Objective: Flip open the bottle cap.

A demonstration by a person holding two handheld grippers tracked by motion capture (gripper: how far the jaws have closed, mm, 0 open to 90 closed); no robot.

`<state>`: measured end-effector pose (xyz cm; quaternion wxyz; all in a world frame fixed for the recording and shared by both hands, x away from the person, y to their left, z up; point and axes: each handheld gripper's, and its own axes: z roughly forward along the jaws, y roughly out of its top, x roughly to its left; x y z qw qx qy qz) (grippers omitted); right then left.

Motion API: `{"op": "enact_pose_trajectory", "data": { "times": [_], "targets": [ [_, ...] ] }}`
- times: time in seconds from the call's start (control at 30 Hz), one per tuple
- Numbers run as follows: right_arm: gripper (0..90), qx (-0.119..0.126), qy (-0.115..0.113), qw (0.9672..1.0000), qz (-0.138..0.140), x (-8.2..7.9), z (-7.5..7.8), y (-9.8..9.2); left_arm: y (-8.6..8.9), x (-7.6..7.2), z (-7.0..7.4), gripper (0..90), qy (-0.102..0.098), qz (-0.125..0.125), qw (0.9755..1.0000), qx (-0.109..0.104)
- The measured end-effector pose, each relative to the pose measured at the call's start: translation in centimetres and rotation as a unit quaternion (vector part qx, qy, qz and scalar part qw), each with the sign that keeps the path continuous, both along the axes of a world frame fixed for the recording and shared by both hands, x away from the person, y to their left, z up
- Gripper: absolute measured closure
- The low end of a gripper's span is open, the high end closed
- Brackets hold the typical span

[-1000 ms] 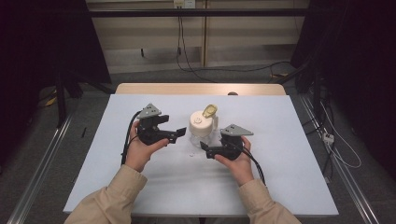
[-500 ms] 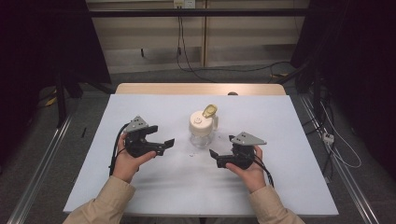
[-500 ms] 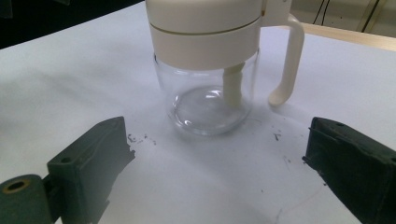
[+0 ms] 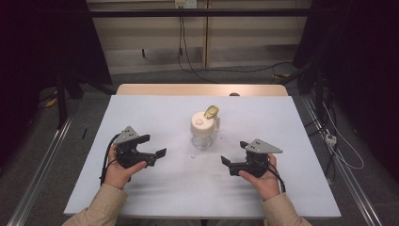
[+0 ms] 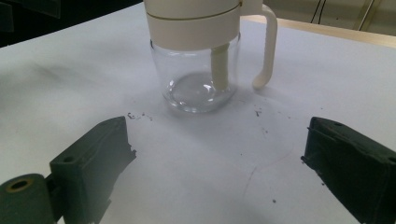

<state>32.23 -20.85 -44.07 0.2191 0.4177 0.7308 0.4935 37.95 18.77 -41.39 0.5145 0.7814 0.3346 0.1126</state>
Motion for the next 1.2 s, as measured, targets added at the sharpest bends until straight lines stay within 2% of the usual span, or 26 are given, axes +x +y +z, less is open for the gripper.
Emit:
{"op": "enact_pose_trajectory", "data": {
  "times": [0.33,0.43,0.83,1.2],
  "targets": [
    [6.3,-0.01,-0.001,0.9999,-0.005,-1.2,-0.2,-1.6,1.4,-0.6,-0.7,8.0,0.006,0.009,0.9999,0.008],
    [6.3,-0.009,-0.002,0.9999,-0.005,-1.5,-0.3,-2.0,1.7,-0.8,-0.9,8.0,0.01,0.012,0.9999,0.005],
    [6.1,-0.015,-0.003,0.9998,-0.008,-2.8,-0.5,-3.6,3.1,-1.6,-1.1,7.8,0.003,0.015,0.9999,0.005],
    [6.3,-0.019,-0.002,0.9997,-0.016,-3.7,-0.7,-4.9,4.2,-2.0,-1.5,7.8,0.008,0.023,0.9997,0.01]
  ]
}}
